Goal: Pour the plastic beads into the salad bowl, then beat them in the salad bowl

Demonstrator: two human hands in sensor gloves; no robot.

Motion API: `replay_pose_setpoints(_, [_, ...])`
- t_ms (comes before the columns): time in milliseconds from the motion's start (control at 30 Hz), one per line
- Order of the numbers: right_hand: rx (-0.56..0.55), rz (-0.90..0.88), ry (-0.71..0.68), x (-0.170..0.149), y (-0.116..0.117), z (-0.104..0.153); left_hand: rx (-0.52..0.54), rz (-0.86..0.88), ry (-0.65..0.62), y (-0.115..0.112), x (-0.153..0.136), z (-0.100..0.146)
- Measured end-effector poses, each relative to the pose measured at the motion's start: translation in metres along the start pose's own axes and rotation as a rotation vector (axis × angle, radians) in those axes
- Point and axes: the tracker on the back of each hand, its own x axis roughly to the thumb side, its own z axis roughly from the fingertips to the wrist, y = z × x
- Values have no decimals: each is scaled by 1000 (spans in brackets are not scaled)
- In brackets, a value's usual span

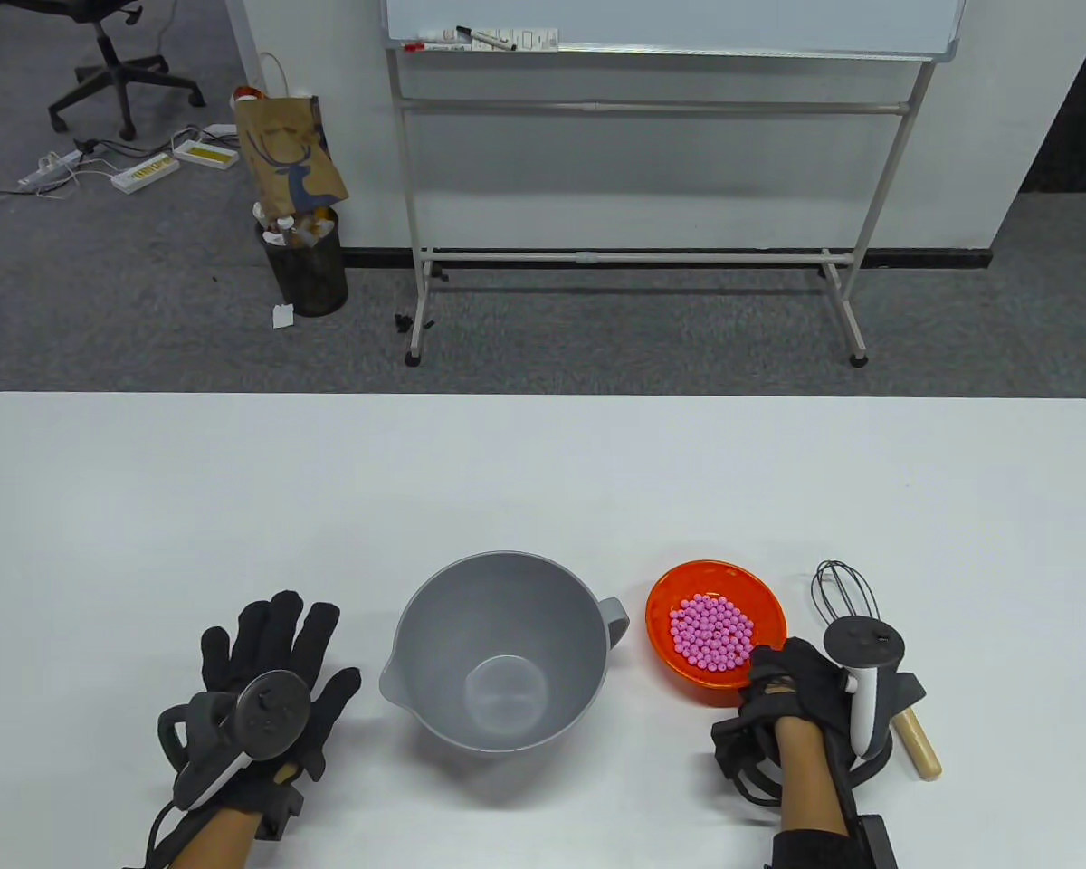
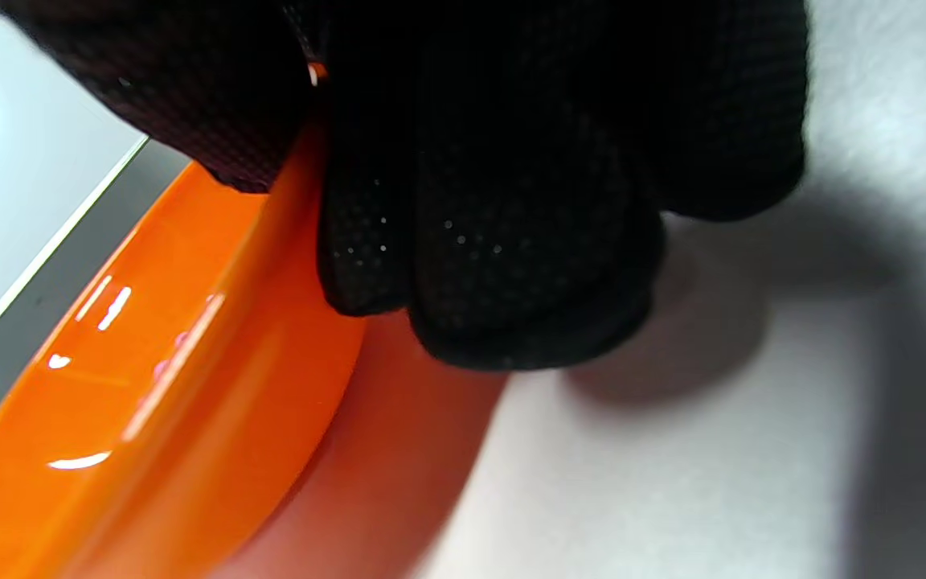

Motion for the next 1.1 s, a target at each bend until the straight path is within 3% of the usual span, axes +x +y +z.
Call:
replay_pose_setpoints(333, [-54,-111,-53,6,-12,14,-4,-5,-2,1,2,0])
replay_pose_setpoints(533, [-127,-170,-156,27,-37,41,1,-1,-6,0,3,0])
replay_pose_setpoints(733, [-129,-166,-294,55,-53,76,3,0,-9,1,4,0])
replay_pose_setpoints(900, [-109,-104,-421,83,-44,110,0,-2,-17,0,6,1])
replay_pose_setpoints(1100, [-107,41,-576,111,-14,145,-5,4,-20,0,7,1])
